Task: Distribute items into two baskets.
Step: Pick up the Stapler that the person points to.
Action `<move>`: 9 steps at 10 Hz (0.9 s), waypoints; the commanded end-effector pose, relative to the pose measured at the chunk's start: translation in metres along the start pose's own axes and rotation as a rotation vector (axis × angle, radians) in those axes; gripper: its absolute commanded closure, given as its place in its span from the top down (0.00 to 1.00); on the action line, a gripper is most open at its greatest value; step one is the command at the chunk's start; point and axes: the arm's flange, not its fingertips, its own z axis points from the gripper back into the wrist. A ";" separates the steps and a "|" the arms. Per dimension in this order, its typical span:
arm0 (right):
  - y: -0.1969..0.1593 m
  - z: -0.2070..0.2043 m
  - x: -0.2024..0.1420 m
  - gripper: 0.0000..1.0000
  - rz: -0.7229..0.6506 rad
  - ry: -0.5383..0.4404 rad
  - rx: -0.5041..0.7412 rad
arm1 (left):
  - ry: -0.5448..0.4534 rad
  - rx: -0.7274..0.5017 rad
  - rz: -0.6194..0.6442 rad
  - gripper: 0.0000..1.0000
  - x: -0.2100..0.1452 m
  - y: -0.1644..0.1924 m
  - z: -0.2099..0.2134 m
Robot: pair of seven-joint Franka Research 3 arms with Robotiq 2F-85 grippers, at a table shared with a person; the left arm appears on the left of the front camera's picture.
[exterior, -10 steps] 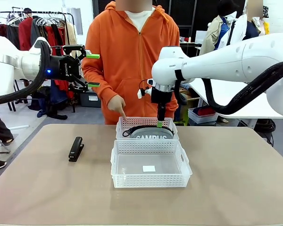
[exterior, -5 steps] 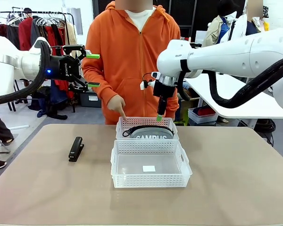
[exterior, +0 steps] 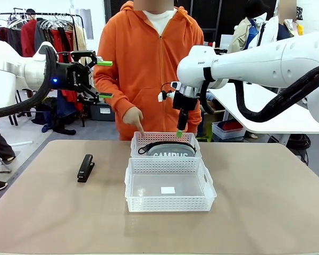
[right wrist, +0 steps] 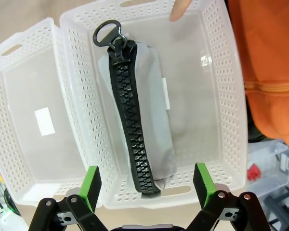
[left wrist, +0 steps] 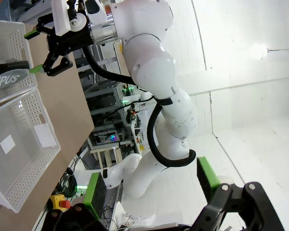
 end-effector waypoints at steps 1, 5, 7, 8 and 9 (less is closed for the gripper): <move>-0.004 0.017 -0.008 1.00 -0.078 -0.020 0.064 | -0.001 -0.001 -0.002 1.00 -0.001 -0.001 0.001; 0.021 0.099 -0.056 1.00 -0.388 -0.039 0.229 | -0.001 -0.001 -0.002 1.00 -0.001 -0.001 0.001; 0.032 0.131 -0.088 1.00 -0.561 -0.144 0.365 | -0.001 -0.001 -0.002 1.00 -0.001 -0.001 0.001; 0.031 0.148 -0.107 1.00 -0.632 -0.190 0.415 | -0.001 -0.001 -0.002 1.00 -0.001 -0.001 0.001; 0.042 0.161 -0.123 1.00 -0.683 -0.256 0.481 | -0.001 -0.001 -0.002 1.00 -0.001 -0.001 0.001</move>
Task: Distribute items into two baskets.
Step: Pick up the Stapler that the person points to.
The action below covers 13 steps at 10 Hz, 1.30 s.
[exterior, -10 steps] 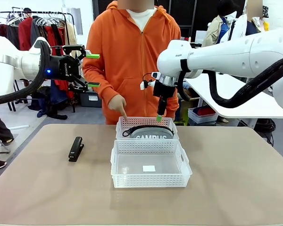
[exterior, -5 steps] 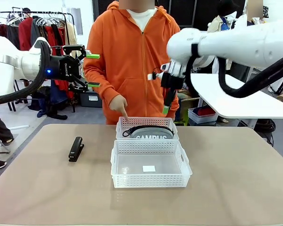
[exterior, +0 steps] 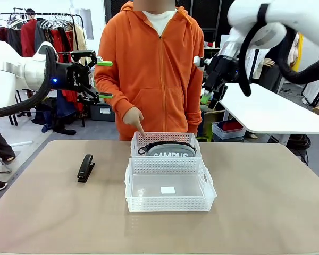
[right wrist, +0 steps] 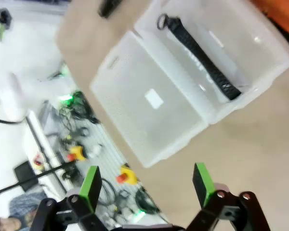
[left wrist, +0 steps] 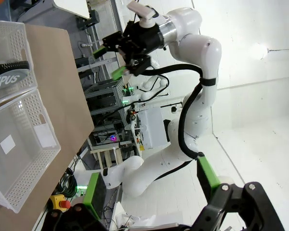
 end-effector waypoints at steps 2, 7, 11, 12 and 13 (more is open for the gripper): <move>0.016 0.018 -0.055 1.00 -0.149 -0.189 0.150 | 0.000 -0.001 -0.002 1.00 -0.001 -0.001 0.000; 0.019 0.047 -0.083 1.00 -0.185 -0.226 0.207 | 0.000 -0.001 -0.002 1.00 -0.001 -0.001 0.000; 0.019 0.047 -0.083 1.00 -0.185 -0.226 0.207 | 0.000 -0.001 -0.002 1.00 -0.001 -0.001 0.000; 0.019 0.039 -0.086 1.00 -0.197 -0.238 0.215 | 0.000 -0.001 -0.002 1.00 -0.001 -0.001 0.000; 0.014 0.046 -0.103 1.00 -0.279 -0.387 0.340 | 0.000 -0.001 -0.002 1.00 -0.001 -0.001 0.000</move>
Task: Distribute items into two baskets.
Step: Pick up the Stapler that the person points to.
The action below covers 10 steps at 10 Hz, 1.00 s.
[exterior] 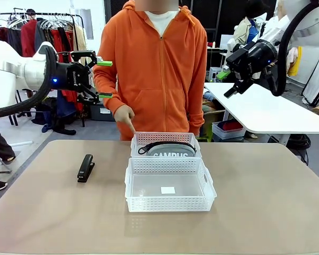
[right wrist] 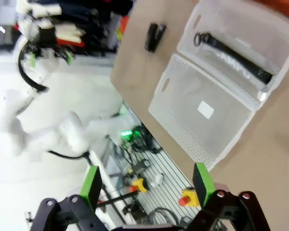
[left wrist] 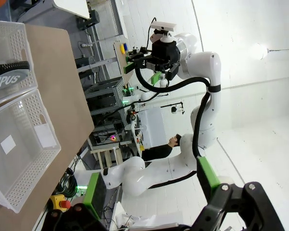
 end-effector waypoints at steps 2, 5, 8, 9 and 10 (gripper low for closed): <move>-0.010 0.024 -0.056 1.00 -0.225 -0.278 0.125 | 0.000 -0.001 -0.002 1.00 -0.001 -0.001 0.000; -0.012 0.044 -0.095 1.00 -0.249 -0.306 0.271 | 0.000 -0.001 -0.002 1.00 -0.001 -0.001 0.000; -0.025 0.045 -0.111 1.00 -0.325 -0.372 0.381 | 0.000 -0.001 -0.002 1.00 -0.001 -0.001 0.000; -0.029 0.044 -0.110 1.00 -0.333 -0.369 0.418 | 0.000 -0.001 -0.002 1.00 -0.001 -0.001 0.000; -0.033 0.042 -0.108 1.00 -0.347 -0.360 0.438 | 0.000 -0.001 -0.002 1.00 -0.001 -0.001 0.000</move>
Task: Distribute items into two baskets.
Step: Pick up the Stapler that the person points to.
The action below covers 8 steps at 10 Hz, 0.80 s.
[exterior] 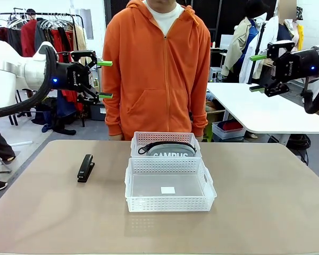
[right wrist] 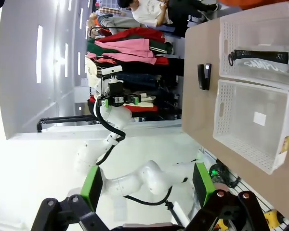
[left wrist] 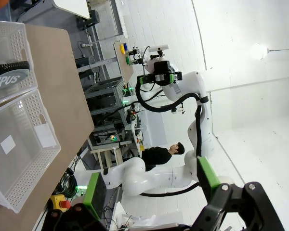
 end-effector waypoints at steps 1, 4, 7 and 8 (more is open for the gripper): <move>0.001 -0.007 0.000 1.00 -0.047 0.014 0.018 | 0.000 -0.002 -0.002 1.00 -0.002 -0.001 0.000; 0.000 0.000 0.000 1.00 0.000 0.000 0.000 | 0.000 -0.002 -0.002 1.00 -0.002 -0.001 0.000; 0.000 0.000 0.000 1.00 0.000 0.000 0.000 | 0.000 -0.002 -0.002 1.00 -0.002 -0.001 0.000; 0.000 0.000 0.000 1.00 0.000 0.000 0.000 | 0.000 -0.002 -0.002 1.00 -0.002 -0.001 0.000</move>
